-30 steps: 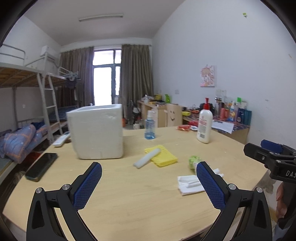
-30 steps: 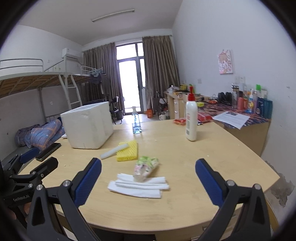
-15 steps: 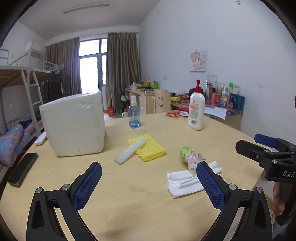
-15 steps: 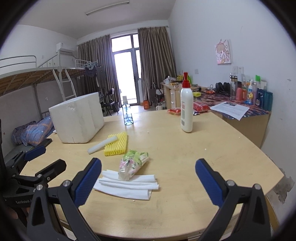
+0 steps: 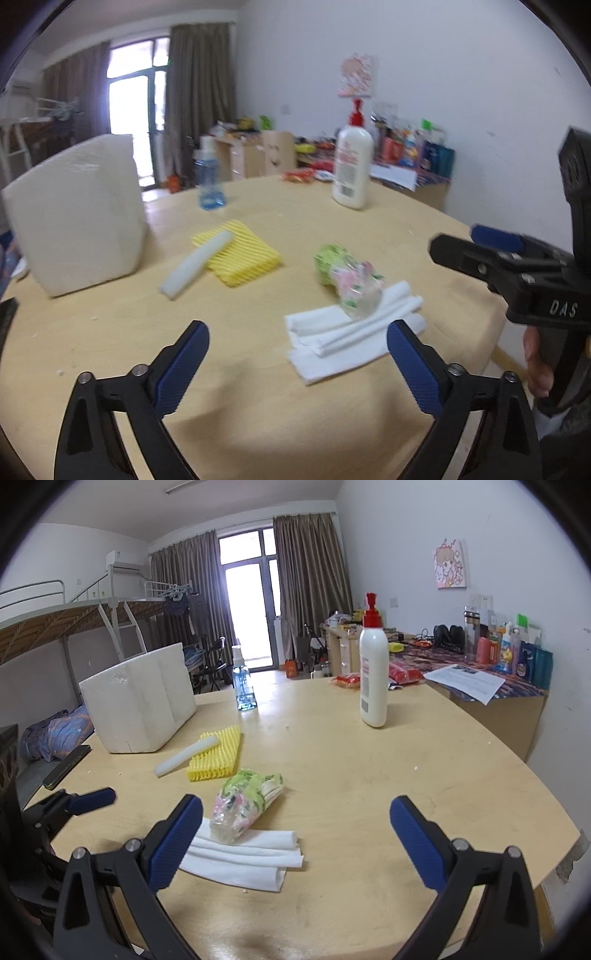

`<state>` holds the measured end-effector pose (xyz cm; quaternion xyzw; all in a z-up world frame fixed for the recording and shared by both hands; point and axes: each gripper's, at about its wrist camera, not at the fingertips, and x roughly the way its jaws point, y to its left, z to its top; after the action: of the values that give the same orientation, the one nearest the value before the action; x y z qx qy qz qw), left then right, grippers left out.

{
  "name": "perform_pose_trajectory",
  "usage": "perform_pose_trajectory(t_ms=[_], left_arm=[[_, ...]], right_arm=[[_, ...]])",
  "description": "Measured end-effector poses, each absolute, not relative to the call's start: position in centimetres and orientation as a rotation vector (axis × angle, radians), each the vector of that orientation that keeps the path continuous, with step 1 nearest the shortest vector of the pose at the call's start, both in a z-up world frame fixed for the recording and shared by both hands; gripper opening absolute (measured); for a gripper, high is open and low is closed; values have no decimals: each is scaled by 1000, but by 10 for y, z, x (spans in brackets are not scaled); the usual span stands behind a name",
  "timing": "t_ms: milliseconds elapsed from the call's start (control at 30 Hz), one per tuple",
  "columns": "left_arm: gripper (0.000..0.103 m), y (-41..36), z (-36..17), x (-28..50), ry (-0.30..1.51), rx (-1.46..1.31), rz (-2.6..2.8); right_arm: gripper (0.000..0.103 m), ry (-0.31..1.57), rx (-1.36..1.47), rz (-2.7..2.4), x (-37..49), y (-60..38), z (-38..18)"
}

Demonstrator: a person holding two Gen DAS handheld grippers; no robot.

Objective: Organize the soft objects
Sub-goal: 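Approach the green-and-pink plastic bag on the white cloth with the left gripper, then grasp the white cloth with the left gripper while the right grasps the plastic bag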

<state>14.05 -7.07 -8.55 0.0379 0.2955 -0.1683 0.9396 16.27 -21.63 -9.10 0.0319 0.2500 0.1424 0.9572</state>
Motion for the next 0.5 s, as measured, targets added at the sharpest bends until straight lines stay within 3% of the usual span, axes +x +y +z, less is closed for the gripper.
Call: perform_pose_trajectory(t_ms=[233,400,500], left_arm=[[81,-87,-91,157,679,114,-410],[53,-97,-102,171,766,142,-414],[53,-103,-106,175,800,159,-421]], right_arm=[[102,542,76,310,175,-220,-97],[102,562,81,313,182,-220,-100],[102,575,95,323,186,-221,-103]])
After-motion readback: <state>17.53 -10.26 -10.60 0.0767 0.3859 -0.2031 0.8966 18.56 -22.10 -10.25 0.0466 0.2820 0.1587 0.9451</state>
